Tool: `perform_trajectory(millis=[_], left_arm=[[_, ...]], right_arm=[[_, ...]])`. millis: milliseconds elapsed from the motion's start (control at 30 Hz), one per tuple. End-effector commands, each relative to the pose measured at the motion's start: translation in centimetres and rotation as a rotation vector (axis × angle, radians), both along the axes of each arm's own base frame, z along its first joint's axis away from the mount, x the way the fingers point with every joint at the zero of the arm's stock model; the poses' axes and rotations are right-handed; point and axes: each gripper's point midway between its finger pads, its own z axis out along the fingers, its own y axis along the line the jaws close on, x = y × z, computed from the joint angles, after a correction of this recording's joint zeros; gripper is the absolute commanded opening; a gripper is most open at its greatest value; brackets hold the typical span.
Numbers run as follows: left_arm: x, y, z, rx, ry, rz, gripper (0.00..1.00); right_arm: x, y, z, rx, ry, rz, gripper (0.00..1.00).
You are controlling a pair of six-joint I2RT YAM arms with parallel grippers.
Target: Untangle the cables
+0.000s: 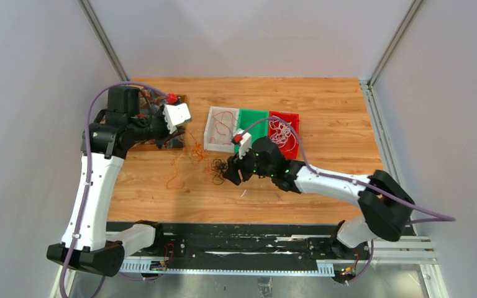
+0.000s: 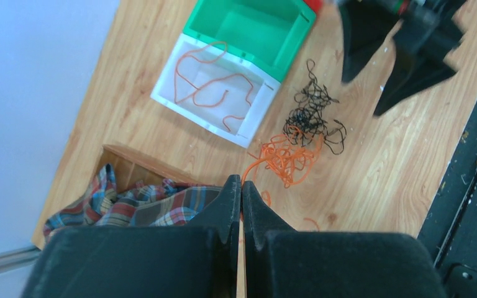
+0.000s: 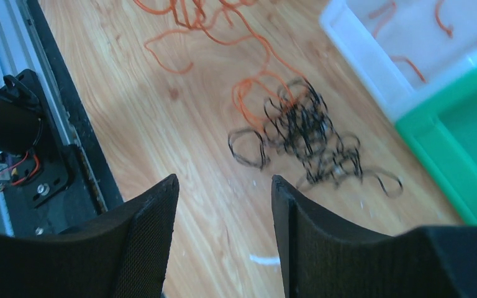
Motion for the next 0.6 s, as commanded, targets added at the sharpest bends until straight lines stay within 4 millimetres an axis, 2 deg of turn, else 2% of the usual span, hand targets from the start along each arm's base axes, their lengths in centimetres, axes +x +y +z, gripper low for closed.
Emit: perform_trajectory(millis=[0, 200, 367, 500, 567], left_arm=[[-1.2, -0.8, 3.7, -0.065, -0.066, -0.013, 0.00], [-1.8, -0.9, 5.7, -0.092, -0.106, -0.006, 0.00], [-2.2, -0.9, 6.5, -0.098, -0.128, -0.004, 0.00], [-2.1, -0.8, 6.6, -0.095, -0.134, 0.001, 0.00], [-2.1, -0.7, 6.8, -0.094, -0.139, 0.004, 0.00]], right_arm=[[1.2, 4.9, 2.6, 0.139, -0.173, 0.074, 0.57], [3.5, 7.7, 1.0, 0.161, -0.248, 0.055, 0.57], [4.6, 9.6, 1.5, 0.223, -0.302, 0.065, 0.54], [5.1, 10.5, 1.7, 0.250, -0.301, 0.063, 0.42], [5.2, 10.7, 1.4, 0.249, -0.296, 0.058, 0.28]])
